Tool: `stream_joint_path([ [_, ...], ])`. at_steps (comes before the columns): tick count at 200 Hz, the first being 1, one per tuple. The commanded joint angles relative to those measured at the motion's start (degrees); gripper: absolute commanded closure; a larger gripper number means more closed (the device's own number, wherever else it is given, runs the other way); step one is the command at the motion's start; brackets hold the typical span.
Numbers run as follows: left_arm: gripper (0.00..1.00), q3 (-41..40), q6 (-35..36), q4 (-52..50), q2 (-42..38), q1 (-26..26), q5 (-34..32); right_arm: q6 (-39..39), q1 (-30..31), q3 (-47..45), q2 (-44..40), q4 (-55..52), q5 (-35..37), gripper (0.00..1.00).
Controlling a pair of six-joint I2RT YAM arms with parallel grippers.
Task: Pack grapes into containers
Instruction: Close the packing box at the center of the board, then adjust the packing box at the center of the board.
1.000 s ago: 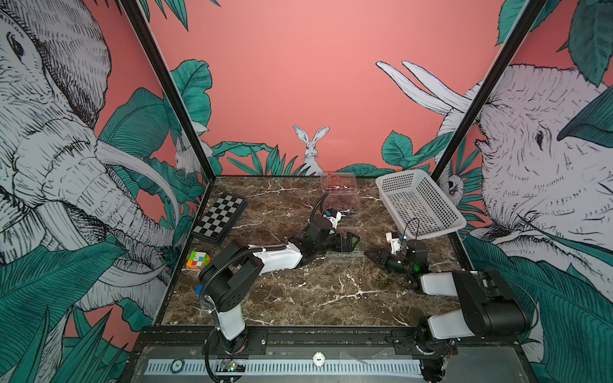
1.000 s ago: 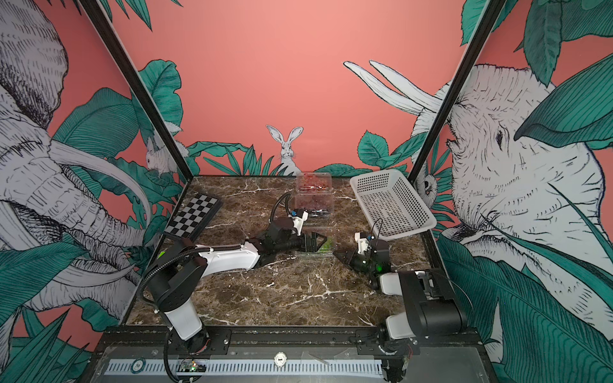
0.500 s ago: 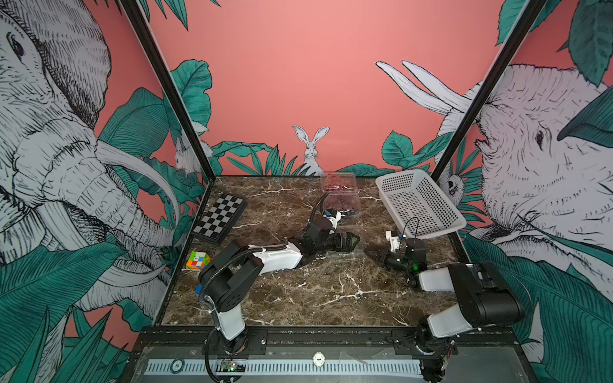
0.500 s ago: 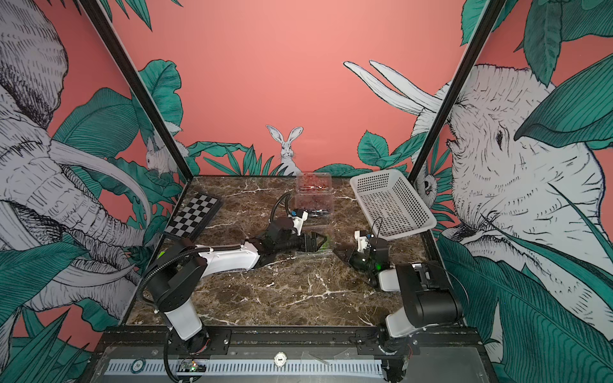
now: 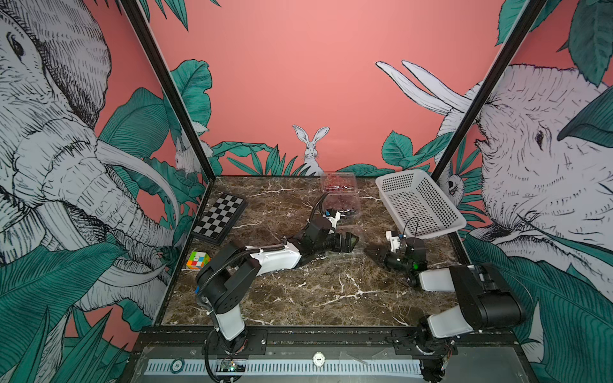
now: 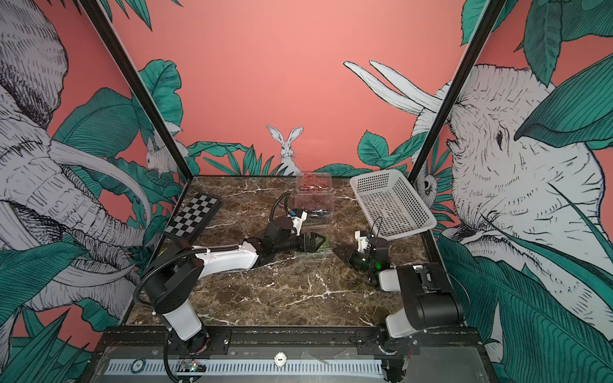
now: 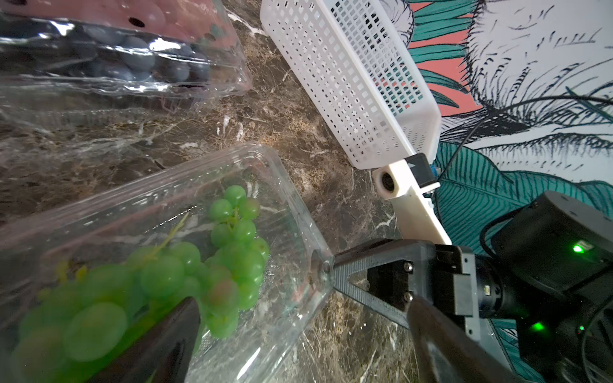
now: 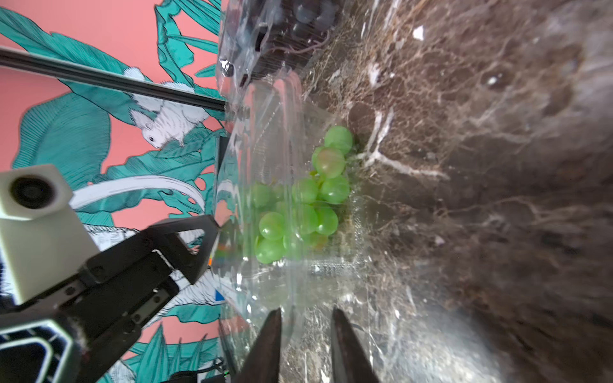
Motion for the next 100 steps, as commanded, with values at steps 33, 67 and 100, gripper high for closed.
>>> stream_joint_path([
  [33, 0.01, -2.34, -0.48, -11.83, -12.63, 3.82, -7.97, -7.76, -0.53, 4.38, -14.10, -23.24, 5.85, 0.54],
  [67, 0.01, -7.07, -3.49, -12.89, -16.92, 8.23, -8.07, -12.99, -0.62, 9.55, -19.27, -36.21, 12.63, 0.34],
  [100, 0.01, -8.80, -7.17, -10.05, -13.72, 13.36, -2.06, -12.73, -0.57, 13.83, -14.60, -35.29, 10.91, 0.05],
])
